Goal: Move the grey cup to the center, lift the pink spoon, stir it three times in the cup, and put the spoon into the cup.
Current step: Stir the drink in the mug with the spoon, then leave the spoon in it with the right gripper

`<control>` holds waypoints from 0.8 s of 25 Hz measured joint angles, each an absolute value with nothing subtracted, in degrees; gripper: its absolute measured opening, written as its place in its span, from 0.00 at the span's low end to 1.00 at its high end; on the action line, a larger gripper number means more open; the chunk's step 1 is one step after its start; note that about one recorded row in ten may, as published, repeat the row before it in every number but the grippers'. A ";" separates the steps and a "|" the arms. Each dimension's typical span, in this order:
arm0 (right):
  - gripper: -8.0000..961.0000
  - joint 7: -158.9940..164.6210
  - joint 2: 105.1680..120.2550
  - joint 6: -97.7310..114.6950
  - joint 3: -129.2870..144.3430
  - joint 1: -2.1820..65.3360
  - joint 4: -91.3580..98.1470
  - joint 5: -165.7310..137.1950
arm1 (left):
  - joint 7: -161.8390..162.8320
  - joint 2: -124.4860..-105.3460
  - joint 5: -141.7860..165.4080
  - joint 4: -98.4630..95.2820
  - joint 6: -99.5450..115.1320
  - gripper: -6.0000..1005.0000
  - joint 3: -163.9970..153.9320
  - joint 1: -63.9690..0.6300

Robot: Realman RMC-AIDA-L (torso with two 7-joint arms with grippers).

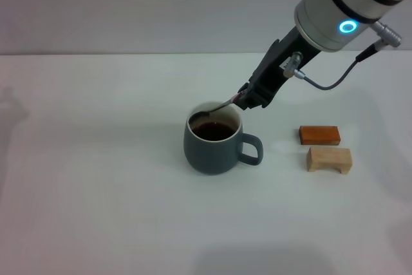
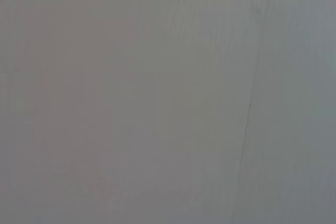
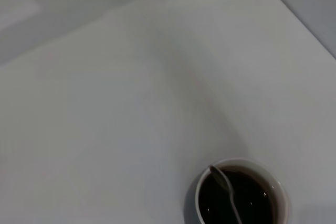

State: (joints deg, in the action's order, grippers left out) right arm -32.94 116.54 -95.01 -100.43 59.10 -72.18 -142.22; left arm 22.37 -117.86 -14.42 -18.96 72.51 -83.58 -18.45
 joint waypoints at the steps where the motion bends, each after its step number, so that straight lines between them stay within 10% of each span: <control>1: 0.14 -32.95 116.38 -95.05 -100.42 59.47 -71.50 -142.22 | 22.38 -117.86 -14.42 -18.97 72.51 0.00 -83.58 -18.46; 20: 0.14 -34.69 116.77 -92.44 -99.62 63.40 -58.24 -146.37 | 22.51 -117.86 -14.41 -18.81 72.41 0.00 -83.89 -18.73</control>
